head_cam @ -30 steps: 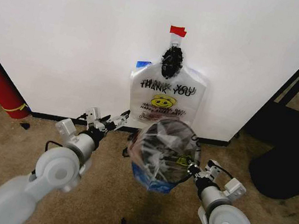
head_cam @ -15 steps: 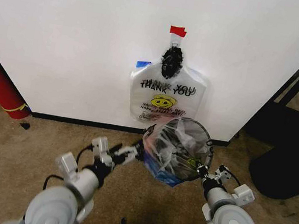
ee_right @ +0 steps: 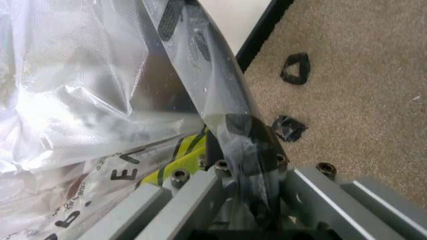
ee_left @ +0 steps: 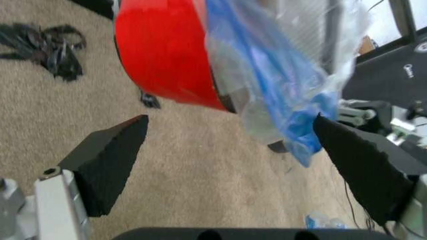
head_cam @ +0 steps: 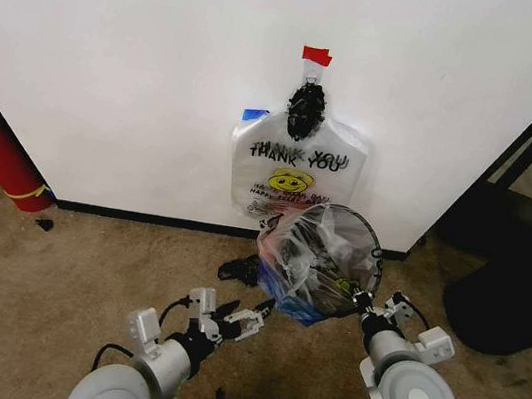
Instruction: Pick up the garbage bag from the wall and place it over the trash bin.
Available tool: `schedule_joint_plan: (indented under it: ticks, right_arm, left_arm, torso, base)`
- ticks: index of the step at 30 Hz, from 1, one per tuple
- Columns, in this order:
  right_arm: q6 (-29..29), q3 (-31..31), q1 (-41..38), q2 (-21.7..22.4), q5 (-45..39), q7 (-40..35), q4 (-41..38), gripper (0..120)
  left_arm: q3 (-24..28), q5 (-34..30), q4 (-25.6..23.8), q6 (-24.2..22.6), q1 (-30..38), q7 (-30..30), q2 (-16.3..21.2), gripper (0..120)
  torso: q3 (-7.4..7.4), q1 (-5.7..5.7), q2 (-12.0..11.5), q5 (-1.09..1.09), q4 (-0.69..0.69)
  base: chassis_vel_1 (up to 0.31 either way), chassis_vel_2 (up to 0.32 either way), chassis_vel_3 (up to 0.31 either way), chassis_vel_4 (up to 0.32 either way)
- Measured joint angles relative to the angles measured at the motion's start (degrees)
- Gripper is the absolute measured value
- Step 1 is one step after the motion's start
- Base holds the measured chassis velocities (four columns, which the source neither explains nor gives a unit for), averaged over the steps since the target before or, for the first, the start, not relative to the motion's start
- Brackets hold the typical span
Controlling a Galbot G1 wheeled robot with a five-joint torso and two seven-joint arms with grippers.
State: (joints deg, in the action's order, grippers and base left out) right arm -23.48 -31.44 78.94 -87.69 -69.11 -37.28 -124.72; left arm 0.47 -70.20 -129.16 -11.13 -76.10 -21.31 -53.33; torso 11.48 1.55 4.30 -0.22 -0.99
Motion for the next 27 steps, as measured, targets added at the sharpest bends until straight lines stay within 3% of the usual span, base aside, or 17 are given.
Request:
schedule_joint_plan:
  ticks: [8, 10, 12, 17, 20, 25, 27]
  right_arm:
    - [-0.18, 0.31, 0.27, -0.21, 0.16, -0.02, -0.14, 0]
    - [-0.28, 0.58, 0.30, -0.28, 0.25, -0.02, -0.02, 0]
    - [-0.29, 0.59, 0.25, -0.32, 0.28, -0.01, 0.13, 0]
    - [-0.30, 1.06, -0.42, -1.51, 0.21, -0.46, 0.23, 0]
    - [-0.32, 1.30, -0.78, -1.96, 0.22, -0.69, 0.29, 0]
    - [-0.41, 1.49, -0.77, -2.28, 0.53, -0.87, 0.59, 0]
    - [-0.41, 1.50, -0.72, -2.28, 0.57, -0.87, 0.62, 0]
  left_arm:
    - [1.25, -1.27, 2.09, -0.23, 1.64, 0.29, -2.29, 91]
    - [1.25, -2.15, 2.11, 0.54, 2.00, 0.30, -2.33, 81]
    - [1.22, -2.32, 2.04, 0.63, 2.04, 0.33, -2.26, 80]
    - [0.95, -2.73, 1.64, 1.11, 2.03, 0.87, -2.30, 56]
    - [0.93, -2.71, 1.57, 1.15, 1.82, 1.11, -2.44, 49]
    - [0.70, -2.60, 1.48, 1.46, 1.46, 1.25, -2.59, 26]
    - [0.65, -2.59, 1.48, 1.52, 1.43, 1.25, -2.55, 23]
  torso:
    - [0.00, 0.00, 0.00, 0.00, 0.01]
    - [0.00, 0.00, 0.00, 0.00, 0.00]
    - [0.00, 0.00, 0.00, 0.00, 0.00]
    - [0.00, 0.00, 0.00, 0.01, 0.00]
    - [0.01, 0.00, 0.00, 0.00, 0.01]
    - [0.01, 0.00, 0.00, 0.00, 0.00]
    - [0.01, 0.00, 0.00, 0.00, 0.01]
  base:
    - [0.000, 0.000, 0.000, 0.000]
    - [0.000, 0.000, 0.000, 0.000]
    - [0.000, 0.000, 0.000, 0.000]
    - [0.000, 0.000, 0.000, 0.000]
    - [0.000, 0.000, 0.000, 0.000]
    - [0.000, 0.000, 0.000, 0.000]
    - [0.000, 0.000, 0.000, 0.000]
